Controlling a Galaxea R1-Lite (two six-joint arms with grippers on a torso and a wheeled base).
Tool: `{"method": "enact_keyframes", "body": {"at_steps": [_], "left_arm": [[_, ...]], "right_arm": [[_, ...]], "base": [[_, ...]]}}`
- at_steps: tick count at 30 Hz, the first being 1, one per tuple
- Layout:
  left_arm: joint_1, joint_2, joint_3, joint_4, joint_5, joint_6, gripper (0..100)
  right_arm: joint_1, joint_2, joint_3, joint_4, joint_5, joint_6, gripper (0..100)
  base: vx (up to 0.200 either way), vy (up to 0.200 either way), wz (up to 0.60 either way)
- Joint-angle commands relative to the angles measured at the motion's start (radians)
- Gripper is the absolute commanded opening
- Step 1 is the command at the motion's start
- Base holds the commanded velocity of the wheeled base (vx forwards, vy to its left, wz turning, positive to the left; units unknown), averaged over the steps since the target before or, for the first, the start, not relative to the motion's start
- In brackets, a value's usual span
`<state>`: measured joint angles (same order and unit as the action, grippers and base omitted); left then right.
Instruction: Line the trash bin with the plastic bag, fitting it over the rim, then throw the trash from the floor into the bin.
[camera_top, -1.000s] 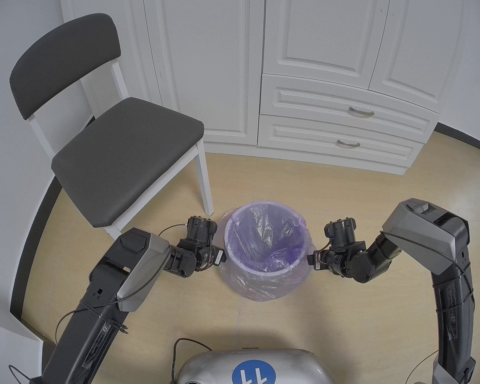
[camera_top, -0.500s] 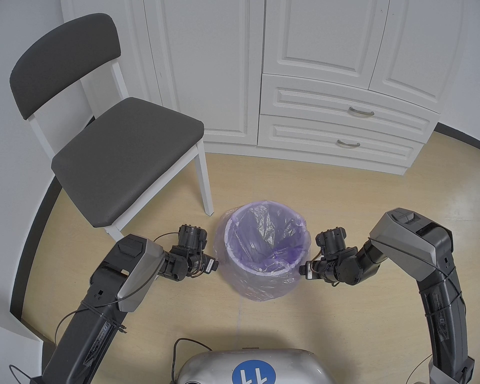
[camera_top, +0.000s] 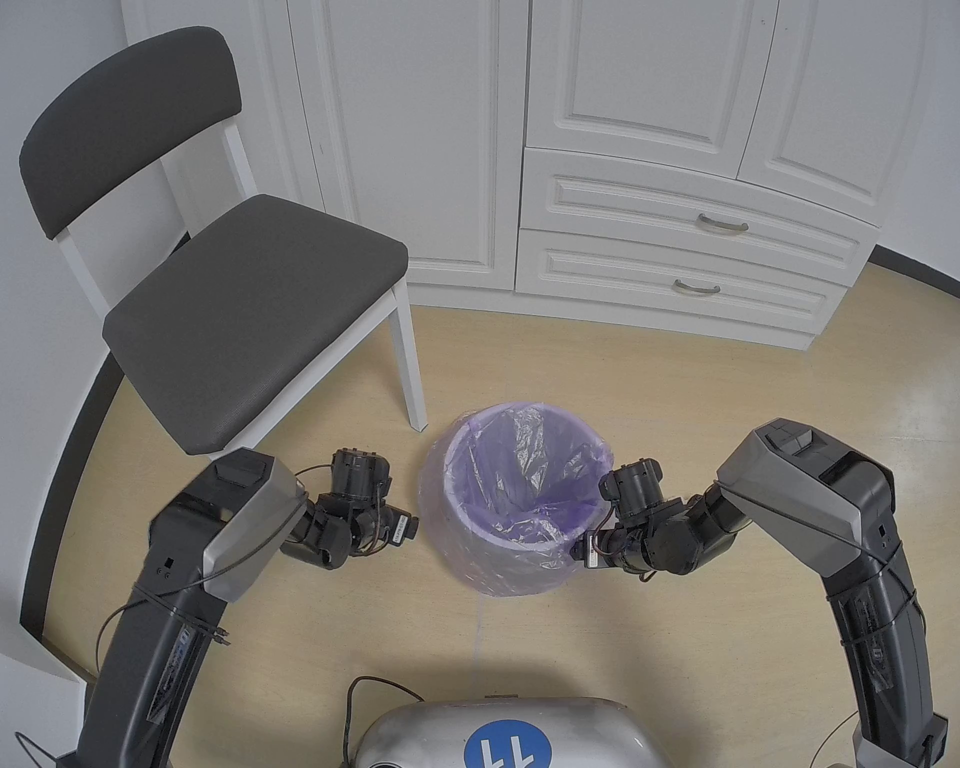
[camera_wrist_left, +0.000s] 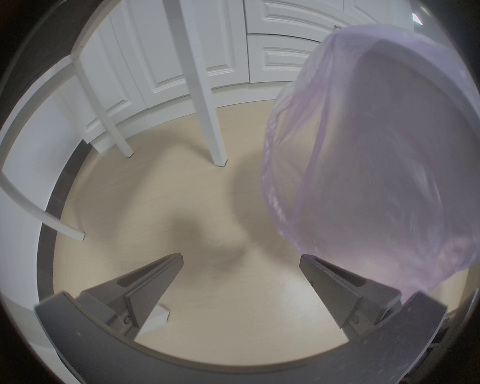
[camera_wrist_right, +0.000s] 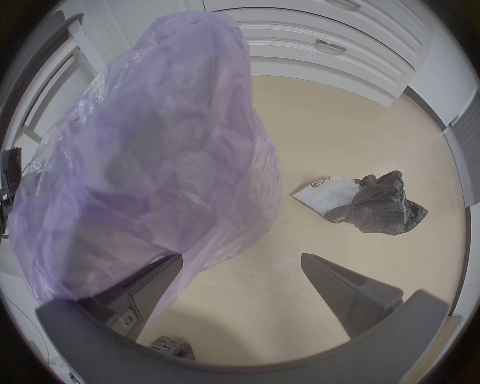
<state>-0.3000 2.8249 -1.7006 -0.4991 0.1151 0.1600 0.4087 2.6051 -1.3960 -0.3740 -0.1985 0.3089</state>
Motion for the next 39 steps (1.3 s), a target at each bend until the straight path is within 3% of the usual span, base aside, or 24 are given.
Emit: {"method": "enact_keyframes", "body": {"at_steps": [1, 3, 8, 14, 16, 19, 21, 23, 26, 31, 39], "left_arm": [[0.009, -0.231, 0.477, -0.355, -0.005, -0.002, 100], [0.002, -0.252, 0.553, -0.429, -0.005, -0.002, 100], [-0.016, -0.295, 0.697, -0.522, -0.005, -0.005, 100], [-0.016, -0.294, 0.881, -0.754, 0.0, -0.02, 100], [-0.013, -0.294, 0.929, -0.815, -0.002, -0.022, 100], [-0.014, -0.295, 0.975, -0.866, 0.0, -0.03, 100], [-0.018, -0.295, 1.033, -0.929, 0.003, -0.031, 100], [-0.014, -0.305, 1.078, -0.987, 0.003, -0.031, 100], [-0.011, -0.311, 1.125, -1.033, 0.001, -0.034, 100], [-0.014, -0.318, 1.138, -1.033, 0.003, -0.054, 100], [-0.019, -0.317, 1.135, -1.033, 0.001, -0.057, 100]], "right_arm": [[0.064, -0.096, 0.1, -0.003, -0.009, 0.001, 100], [0.062, -0.138, 0.141, -0.003, -0.025, -0.014, 100], [0.001, -0.264, 0.276, -0.014, -0.073, -0.182, 100], [-0.139, -0.387, 0.449, -0.252, -0.064, -0.427, 100], [-0.179, -0.379, 0.449, -0.367, -0.062, -0.453, 100], [-0.22, -0.358, 0.423, -0.411, -0.047, -0.45, 100], [-0.268, -0.324, 0.359, -0.408, 0.03, -0.404, 100], [-0.278, -0.272, 0.29, -0.404, 0.113, -0.281, 100], [-0.275, -0.229, 0.209, -0.364, 0.168, -0.143, 100], [-0.242, -0.203, 0.152, -0.264, 0.231, -0.014, 100], [-0.228, -0.143, 0.152, -0.258, 0.275, 0.001, 100]], "base": [[0.0, 0.0, 0.0], [0.0, 0.0, 0.0], [0.0, 0.0, 0.0], [0.0, 0.0, 0.0], [0.0, 0.0, 0.0], [0.0, 0.0, 0.0], [0.0, 0.0, 0.0], [0.0, 0.0, 0.0], [0.0, 0.0, 0.0], [0.0, 0.0, 0.0], [0.0, 0.0, 0.0]]}}
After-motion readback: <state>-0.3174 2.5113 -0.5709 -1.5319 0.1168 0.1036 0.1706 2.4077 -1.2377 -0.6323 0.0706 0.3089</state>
